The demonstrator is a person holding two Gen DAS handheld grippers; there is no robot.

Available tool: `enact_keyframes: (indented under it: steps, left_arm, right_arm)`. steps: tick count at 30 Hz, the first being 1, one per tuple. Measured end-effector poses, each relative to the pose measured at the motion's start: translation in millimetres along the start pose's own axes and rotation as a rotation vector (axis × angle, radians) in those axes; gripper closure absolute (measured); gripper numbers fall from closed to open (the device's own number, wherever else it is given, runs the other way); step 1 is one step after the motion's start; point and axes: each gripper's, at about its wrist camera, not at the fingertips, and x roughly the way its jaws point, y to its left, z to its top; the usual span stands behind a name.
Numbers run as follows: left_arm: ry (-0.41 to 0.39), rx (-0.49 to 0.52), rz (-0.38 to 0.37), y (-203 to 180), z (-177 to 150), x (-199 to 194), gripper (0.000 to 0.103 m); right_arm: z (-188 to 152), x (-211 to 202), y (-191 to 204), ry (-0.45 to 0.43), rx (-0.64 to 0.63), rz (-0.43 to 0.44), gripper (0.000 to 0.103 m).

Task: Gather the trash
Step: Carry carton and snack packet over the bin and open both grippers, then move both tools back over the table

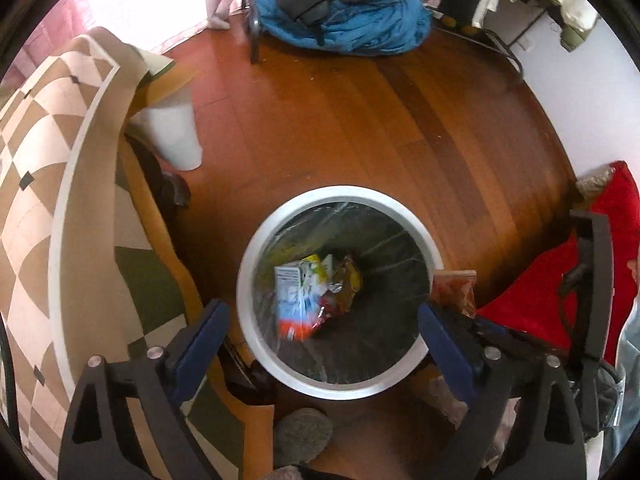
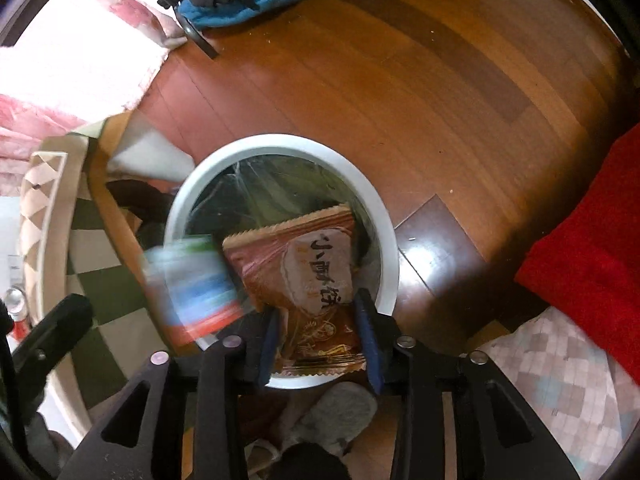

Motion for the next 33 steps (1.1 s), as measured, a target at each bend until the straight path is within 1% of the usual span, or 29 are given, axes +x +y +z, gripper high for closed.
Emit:
enact_keyframes:
  steps: [1, 2, 3, 4, 5, 7, 10, 15, 18, 24, 28, 33]
  left_arm:
    - [-0.003, -0.005, 0.006, 1.7, -0.8, -1.6, 0.006]
    - [-0.007, -0.009, 0.013, 3.4, -2.3, -4.0, 0.005]
    - [-0.013, -0.009, 0.025, 4.3, -2.9, -6.1, 0.005]
    - [-0.019, -0.009, 0.032, 4.9, -2.9, -7.4, 0.005]
    - [-0.025, -0.008, 0.038, 6.3, -5.0, -9.3, 0.004]
    - [-0.040, -0.002, 0.064, 6.4, -6.8, -13.3, 0.004]
    - [-0.060, 0.010, 0.103, 8.1, -10.2, -20.1, 0.004]
    - [-0.082, 0.026, 0.136, 8.6, -11.0, -30.2, 0.003]
    - [-0.093, 0.029, 0.141, 6.0, -14.4, -40.1, 0.003]
    - [-0.133, 0.051, 0.157, -2.1, -24.9, -69.6, 0.003]
    - [-0.169, 0.052, 0.163, -4.9, -34.5, -97.5, 0.003]
    - [-0.233, 0.045, 0.155, -3.4, -42.7, -143.5, 0.003]
  right_arm:
    - [2.5, 4.2, 3.8, 0.006, -0.009, -0.010, 0.054]
    - [3.8, 6.7, 5.7, 0.012, -0.016, -0.019, 0.043]
    - [4.4, 8.3, 7.1, 0.012, -0.022, -0.029, 0.039]
    - [3.6, 6.8, 6.6, 0.006, -0.027, -0.047, 0.031]
    - [4.4, 6.2, 9.9, 0.002, -0.033, -0.057, 0.019]
    - [4.0, 4.5, 13.6, -0.003, -0.050, -0.073, 0.001]
    - [-0.7, -4.7, 15.3, -0.024, -0.062, -0.122, 0.000]
    - [-9.2, -18.0, 16.9, -0.038, -0.063, -0.162, 0.000]
    - [-15.2, -30.8, 18.3, -0.057, -0.066, -0.185, 0.000]
    - [-28.2, -76.7, 20.3, -0.123, -0.067, -0.180, 0.000]
    - [-41.2, -120.0, 26.9, -0.185, -0.073, -0.172, 0.000]
    - [-58.1, -173.8, 37.2, -0.252, -0.071, -0.119, 0.000]
